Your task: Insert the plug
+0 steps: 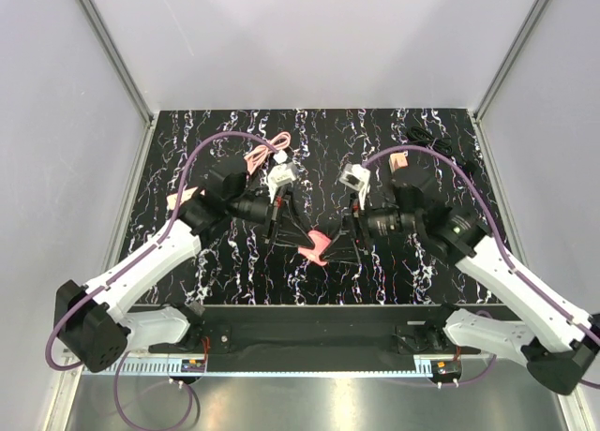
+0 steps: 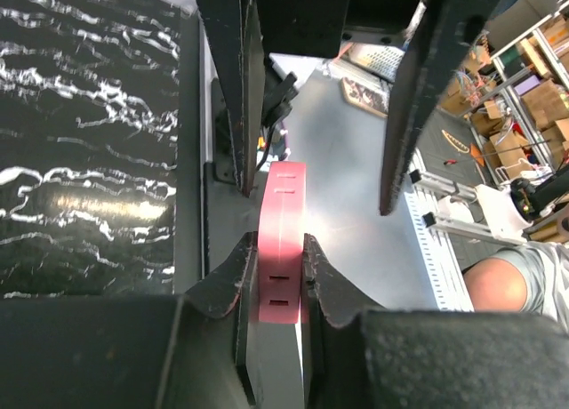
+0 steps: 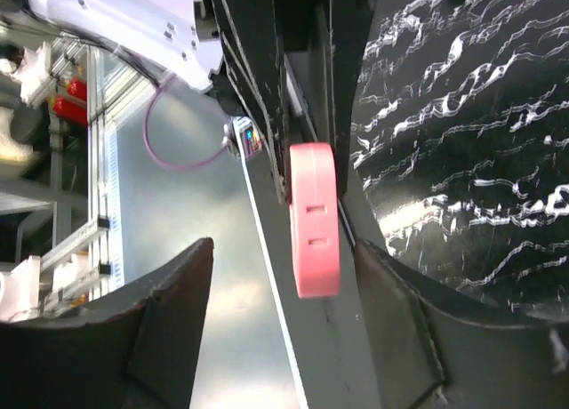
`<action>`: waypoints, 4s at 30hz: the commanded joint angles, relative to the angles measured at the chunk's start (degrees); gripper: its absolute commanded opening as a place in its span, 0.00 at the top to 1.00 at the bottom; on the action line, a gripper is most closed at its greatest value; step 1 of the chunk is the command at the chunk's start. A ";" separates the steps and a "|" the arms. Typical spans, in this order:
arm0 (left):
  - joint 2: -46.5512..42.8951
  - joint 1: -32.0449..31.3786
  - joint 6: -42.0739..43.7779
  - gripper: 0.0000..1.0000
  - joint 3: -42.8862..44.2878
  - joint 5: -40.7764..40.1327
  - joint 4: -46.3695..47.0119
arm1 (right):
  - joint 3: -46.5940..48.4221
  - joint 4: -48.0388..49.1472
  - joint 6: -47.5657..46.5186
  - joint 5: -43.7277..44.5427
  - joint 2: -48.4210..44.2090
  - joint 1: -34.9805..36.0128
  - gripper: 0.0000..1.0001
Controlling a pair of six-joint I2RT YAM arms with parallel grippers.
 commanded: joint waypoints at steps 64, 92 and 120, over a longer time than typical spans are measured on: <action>2.23 7.20 6.66 0.01 10.87 -33.05 -19.27 | 5.41 -18.77 -10.56 31.74 14.32 -4.60 1.00; -6.11 5.97 1.91 0.01 -0.11 -54.15 -11.11 | 1.12 8.98 -25.86 42.17 33.84 -38.46 1.00; -6.12 6.23 2.35 0.01 0.24 -52.74 -11.37 | 6.91 5.75 -25.60 36.89 40.26 -40.30 1.00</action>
